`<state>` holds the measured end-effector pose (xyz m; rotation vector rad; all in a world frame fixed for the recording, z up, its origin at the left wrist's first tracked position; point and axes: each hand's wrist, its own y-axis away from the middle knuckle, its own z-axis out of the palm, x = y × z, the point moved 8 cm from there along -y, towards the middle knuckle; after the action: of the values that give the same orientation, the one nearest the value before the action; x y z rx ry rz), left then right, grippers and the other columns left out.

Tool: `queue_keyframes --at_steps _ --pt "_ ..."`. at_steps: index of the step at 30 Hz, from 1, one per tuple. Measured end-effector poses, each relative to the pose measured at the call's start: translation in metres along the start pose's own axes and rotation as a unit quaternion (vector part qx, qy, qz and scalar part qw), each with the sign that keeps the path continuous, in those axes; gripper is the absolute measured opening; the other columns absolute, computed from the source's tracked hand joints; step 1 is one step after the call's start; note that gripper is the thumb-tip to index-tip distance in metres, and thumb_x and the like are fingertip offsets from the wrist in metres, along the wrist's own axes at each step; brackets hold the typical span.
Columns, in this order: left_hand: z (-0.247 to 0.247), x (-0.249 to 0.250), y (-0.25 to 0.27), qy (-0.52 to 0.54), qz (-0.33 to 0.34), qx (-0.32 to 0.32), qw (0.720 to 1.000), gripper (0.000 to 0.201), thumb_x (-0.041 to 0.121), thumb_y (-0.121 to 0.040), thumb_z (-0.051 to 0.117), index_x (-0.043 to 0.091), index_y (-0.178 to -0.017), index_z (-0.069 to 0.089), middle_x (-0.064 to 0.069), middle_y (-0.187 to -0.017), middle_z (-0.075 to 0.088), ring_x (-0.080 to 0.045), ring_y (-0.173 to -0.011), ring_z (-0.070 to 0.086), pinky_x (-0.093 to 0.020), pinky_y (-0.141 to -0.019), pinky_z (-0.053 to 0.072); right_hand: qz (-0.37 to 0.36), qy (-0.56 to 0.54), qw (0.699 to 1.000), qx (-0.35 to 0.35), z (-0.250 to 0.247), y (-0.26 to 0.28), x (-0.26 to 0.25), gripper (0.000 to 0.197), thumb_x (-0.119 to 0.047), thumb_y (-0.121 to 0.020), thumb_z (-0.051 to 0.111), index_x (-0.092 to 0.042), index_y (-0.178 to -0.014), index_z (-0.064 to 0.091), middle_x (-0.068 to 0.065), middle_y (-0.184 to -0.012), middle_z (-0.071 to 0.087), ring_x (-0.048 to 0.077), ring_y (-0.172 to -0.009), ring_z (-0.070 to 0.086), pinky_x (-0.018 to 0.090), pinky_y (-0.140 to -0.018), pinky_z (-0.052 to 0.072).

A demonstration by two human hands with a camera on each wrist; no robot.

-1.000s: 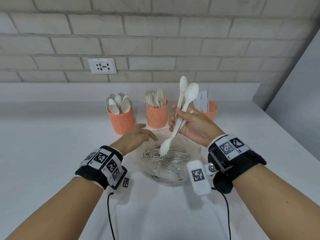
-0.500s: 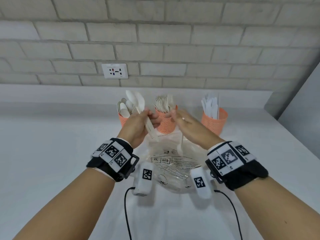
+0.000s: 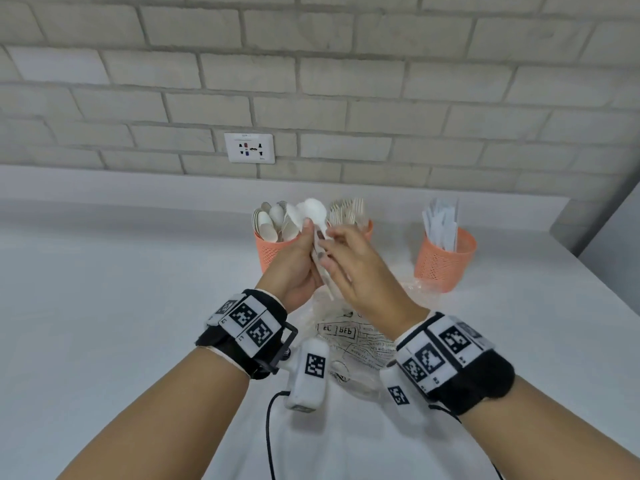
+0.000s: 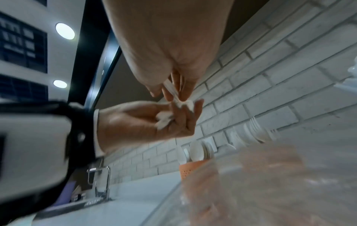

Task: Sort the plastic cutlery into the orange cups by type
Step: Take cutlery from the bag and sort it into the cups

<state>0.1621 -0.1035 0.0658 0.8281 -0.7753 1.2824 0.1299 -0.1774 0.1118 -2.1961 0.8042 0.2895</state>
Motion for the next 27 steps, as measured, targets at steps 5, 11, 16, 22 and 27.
queue_keyframes --at_steps 5,11,16,22,27 --pt "-0.015 0.005 -0.006 -0.001 0.003 0.044 0.999 0.037 0.018 -0.1 0.039 0.01 -0.075 0.065 -0.004 -0.077 0.067 -0.007 -0.065 0.066 -0.017 -0.063 0.054 -0.046 0.057 0.996 -0.045 0.025 0.002 -0.008 0.038 -0.016 -0.088 0.037 0.006 -0.107 0.061 0.02 -0.117 0.057 0.021 -0.111 0.043 0.023 -0.1 0.029" --pt "-0.016 0.011 -0.002 -0.192 0.056 0.044 0.979 0.019 0.007 -0.098 0.036 0.001 -0.104 0.053 -0.002 -0.063 0.061 -0.014 -0.059 0.058 -0.023 -0.052 0.049 0.096 -0.064 0.993 0.038 -0.003 -0.031 0.01 0.021 -0.022 -0.088 0.059 -0.005 -0.1 0.062 0.002 -0.093 0.055 0.013 -0.082 0.051 0.02 -0.075 0.039" --pt "-0.017 0.012 0.003 -0.297 0.083 0.043 0.95 0.015 0.003 -0.097 0.035 0.01 -0.091 0.047 -0.002 -0.064 0.043 -0.011 -0.055 0.041 -0.023 -0.054 0.045 0.175 -0.015 0.984 0.042 0.009 -0.058 0.019 0.015 -0.016 -0.09 0.054 -0.004 -0.098 0.057 0.002 -0.084 0.055 0.014 -0.076 0.05 0.024 -0.071 0.039" --pt "-0.035 0.017 0.003 -0.233 0.05 -0.023 0.971 0.005 0.015 -0.096 0.048 0.015 -0.1 0.045 0.004 -0.071 0.046 -0.01 -0.055 0.039 -0.024 -0.058 0.049 0.227 -0.149 0.961 0.058 0.027 -0.066 0.043 0.01 -0.009 -0.091 0.052 -0.009 -0.1 0.054 0.007 -0.101 0.047 0.019 -0.083 0.052 0.036 -0.083 0.048" --pt "-0.042 0.017 0.002 -0.261 -0.008 -0.091 0.961 0.011 0.017 -0.1 0.041 0.017 -0.09 0.046 0.001 -0.068 0.039 -0.009 -0.052 0.041 -0.025 -0.06 0.049 0.227 -0.282 0.927 -0.094 0.051 -0.077 0.035 0.035 -0.008 -0.094 0.049 -0.026 -0.124 0.048 -0.008 -0.078 0.056 0.008 -0.053 0.049 0.019 -0.053 0.043"
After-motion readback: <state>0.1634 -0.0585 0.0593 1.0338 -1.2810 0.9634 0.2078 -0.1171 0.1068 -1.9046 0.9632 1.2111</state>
